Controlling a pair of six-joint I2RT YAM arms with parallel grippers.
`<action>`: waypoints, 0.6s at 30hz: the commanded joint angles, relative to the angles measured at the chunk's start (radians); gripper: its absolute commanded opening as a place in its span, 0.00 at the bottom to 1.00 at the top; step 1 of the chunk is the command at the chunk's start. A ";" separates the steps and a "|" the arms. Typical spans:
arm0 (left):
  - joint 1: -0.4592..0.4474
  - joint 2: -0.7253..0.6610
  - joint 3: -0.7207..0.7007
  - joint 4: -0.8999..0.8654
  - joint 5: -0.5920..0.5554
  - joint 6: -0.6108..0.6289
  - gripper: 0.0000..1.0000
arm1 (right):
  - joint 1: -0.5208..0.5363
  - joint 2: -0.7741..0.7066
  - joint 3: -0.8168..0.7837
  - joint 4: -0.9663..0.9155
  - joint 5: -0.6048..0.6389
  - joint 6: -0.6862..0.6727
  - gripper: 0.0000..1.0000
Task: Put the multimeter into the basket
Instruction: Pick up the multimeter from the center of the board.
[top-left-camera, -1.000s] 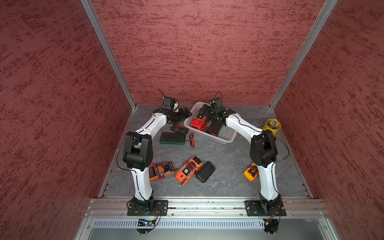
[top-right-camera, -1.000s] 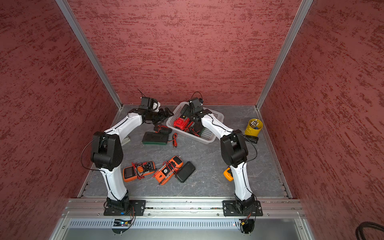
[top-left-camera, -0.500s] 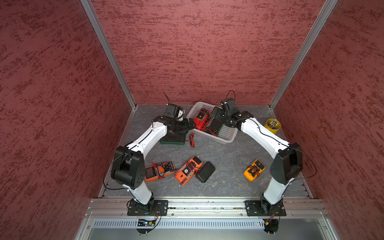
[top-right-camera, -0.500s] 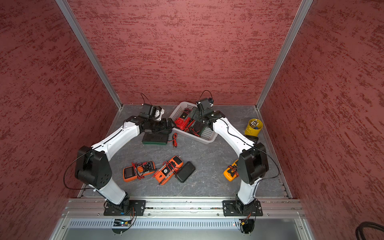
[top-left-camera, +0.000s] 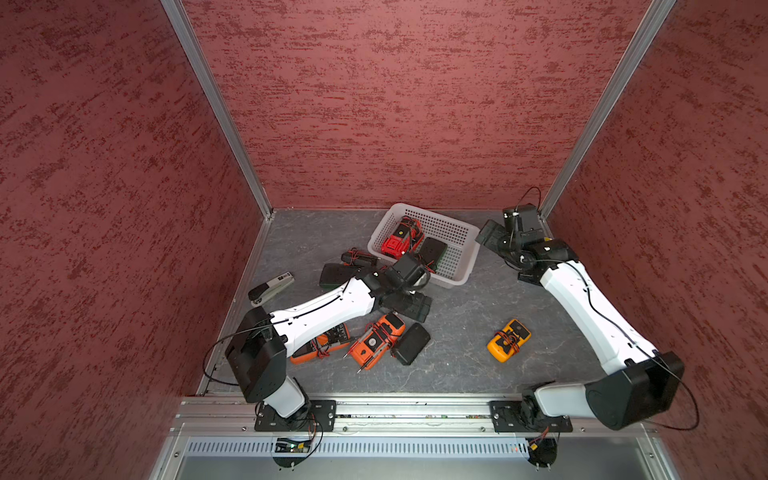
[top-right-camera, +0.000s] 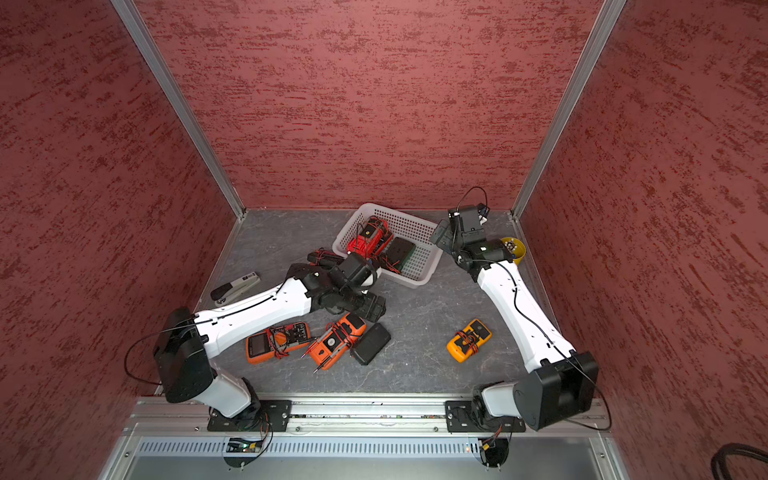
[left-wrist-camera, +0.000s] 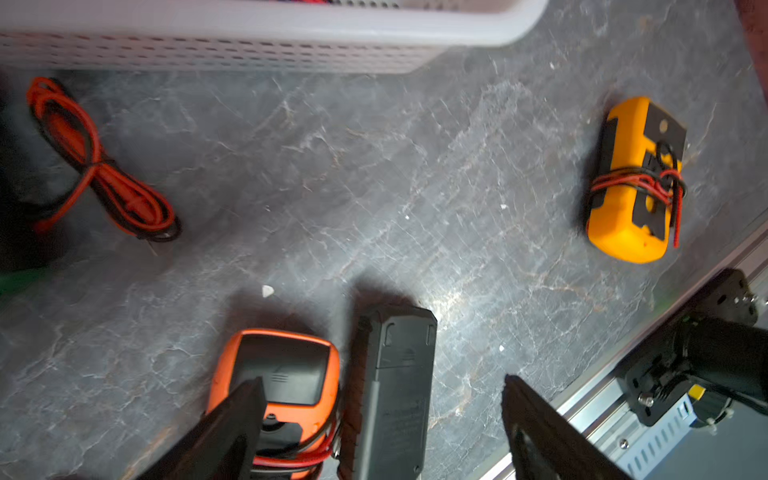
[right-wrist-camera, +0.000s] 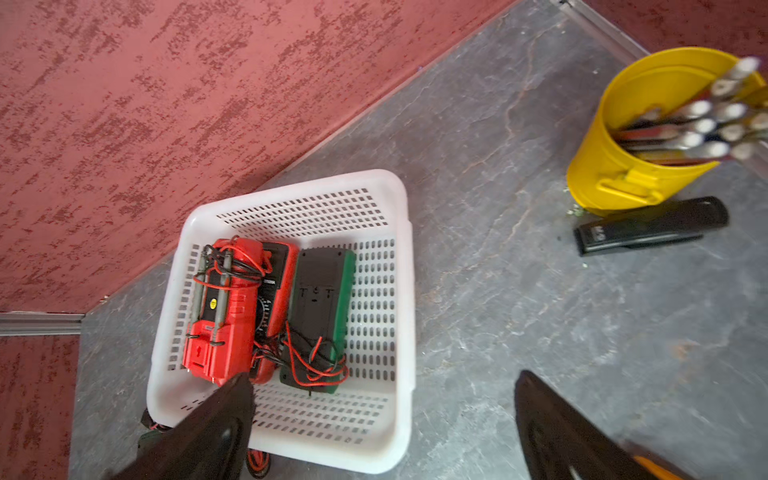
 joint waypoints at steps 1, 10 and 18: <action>-0.065 0.038 0.005 -0.058 -0.102 -0.028 0.88 | -0.036 -0.022 -0.009 -0.093 0.000 -0.051 0.99; -0.242 0.202 0.097 -0.190 -0.266 -0.061 0.87 | -0.070 -0.074 -0.067 -0.068 -0.043 -0.101 0.99; -0.294 0.274 0.109 -0.237 -0.326 -0.110 0.91 | -0.095 -0.080 -0.100 -0.042 -0.109 -0.120 0.99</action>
